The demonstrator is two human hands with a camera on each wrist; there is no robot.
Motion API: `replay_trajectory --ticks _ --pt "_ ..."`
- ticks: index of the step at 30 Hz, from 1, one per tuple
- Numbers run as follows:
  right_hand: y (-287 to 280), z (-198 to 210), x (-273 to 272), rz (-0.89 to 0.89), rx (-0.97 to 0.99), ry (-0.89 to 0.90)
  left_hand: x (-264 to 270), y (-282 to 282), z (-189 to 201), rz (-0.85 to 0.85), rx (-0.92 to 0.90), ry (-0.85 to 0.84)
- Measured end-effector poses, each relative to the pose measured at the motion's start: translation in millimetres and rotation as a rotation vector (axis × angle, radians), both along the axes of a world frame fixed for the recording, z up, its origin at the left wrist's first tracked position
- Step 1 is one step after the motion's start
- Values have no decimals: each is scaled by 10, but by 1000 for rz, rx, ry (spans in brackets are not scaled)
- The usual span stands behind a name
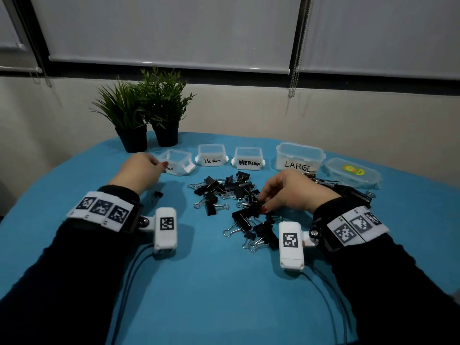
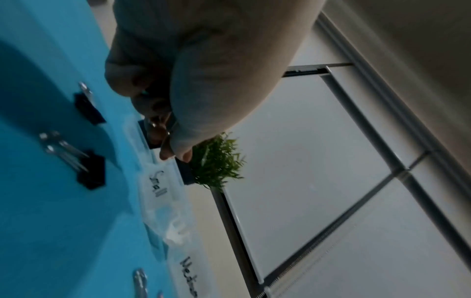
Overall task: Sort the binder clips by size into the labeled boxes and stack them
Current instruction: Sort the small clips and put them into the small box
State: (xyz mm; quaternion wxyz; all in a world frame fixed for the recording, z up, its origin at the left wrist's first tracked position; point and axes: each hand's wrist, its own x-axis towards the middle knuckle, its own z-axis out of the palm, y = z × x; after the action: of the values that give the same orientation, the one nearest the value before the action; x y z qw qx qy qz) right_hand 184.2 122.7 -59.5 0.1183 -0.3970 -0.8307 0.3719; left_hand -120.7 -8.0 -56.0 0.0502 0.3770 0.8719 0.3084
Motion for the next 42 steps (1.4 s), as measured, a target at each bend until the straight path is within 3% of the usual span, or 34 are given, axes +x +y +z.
replay_trajectory --ticks 4,8,15,18,20,22,24,31,42 --pt "-22 -42 -65 -6 -20 32 -298 -34 -133 132 -237 105" --pt "-36 -44 -68 -5 -20 43 -289 5 -192 109 -409 142" --pt "-93 -24 -100 -35 -26 146 -166 51 -148 162 -387 138" --pt "-112 -23 -155 -56 33 244 104 35 -22 11 -112 184" --pt "-136 -20 -211 -39 65 279 280 11 14 -205 48 45" --pt "-161 -27 -268 -14 87 264 427 11 1 -391 16 -124" --pt "-172 -44 -296 20 88 228 554 19 -17 -493 -112 -159" --pt "-187 -42 -362 162 157 -11 689 40 -16 -574 -253 -139" --pt "-140 -10 -449 -60 169 -110 904 102 -86 -630 -112 -184"
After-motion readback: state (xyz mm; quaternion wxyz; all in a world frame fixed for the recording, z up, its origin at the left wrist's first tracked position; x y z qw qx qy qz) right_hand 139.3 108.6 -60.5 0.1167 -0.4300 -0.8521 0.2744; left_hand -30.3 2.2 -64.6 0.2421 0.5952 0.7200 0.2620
